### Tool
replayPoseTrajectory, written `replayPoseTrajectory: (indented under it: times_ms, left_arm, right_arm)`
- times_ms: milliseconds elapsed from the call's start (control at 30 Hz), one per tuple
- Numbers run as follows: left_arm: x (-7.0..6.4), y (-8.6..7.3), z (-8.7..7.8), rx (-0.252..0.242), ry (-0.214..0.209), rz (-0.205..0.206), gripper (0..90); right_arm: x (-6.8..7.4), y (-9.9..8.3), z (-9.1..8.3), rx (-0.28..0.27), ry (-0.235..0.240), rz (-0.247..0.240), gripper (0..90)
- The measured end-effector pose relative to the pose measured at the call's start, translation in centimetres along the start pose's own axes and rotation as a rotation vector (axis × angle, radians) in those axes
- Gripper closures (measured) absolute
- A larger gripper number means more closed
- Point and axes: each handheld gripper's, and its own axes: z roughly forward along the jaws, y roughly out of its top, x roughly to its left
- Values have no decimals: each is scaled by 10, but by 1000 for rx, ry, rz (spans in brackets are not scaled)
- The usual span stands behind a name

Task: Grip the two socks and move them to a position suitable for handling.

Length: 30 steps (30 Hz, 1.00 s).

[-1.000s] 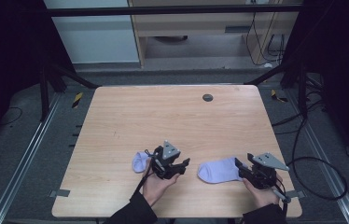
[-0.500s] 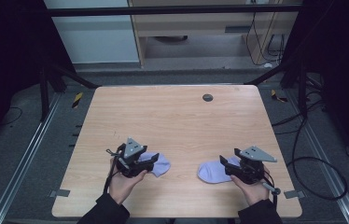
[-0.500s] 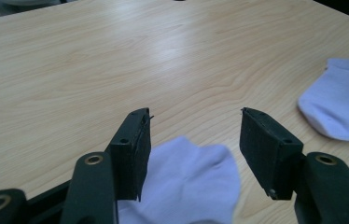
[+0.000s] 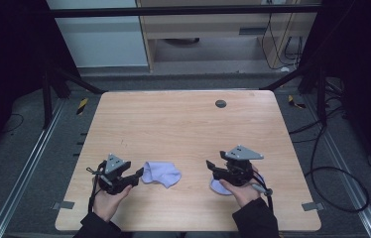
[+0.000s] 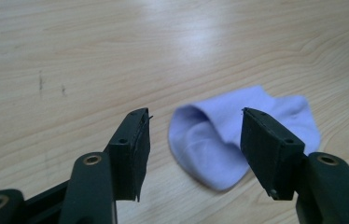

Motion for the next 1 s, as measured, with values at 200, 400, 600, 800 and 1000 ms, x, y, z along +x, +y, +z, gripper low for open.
replayPoseTrajectory:
  times_ms: [200,400,600,800,1000]
  left_arm:
    - [7,-10,1,36,13,-5,447]
    - [10,-14,10,62,17,-13,491]
    - [8,-15,20,89,17,0,501]
    - [5,-14,33,103,15,17,511]
    - [1,-14,42,123,18,30,541]
  right_arm:
    - [24,7,20,27,66,-43,482]
    - [48,6,46,78,122,-82,569]
    - [71,0,70,143,161,-124,605]
    - [86,-6,89,183,190,-138,621]
    - [98,-16,104,229,201,-163,635]
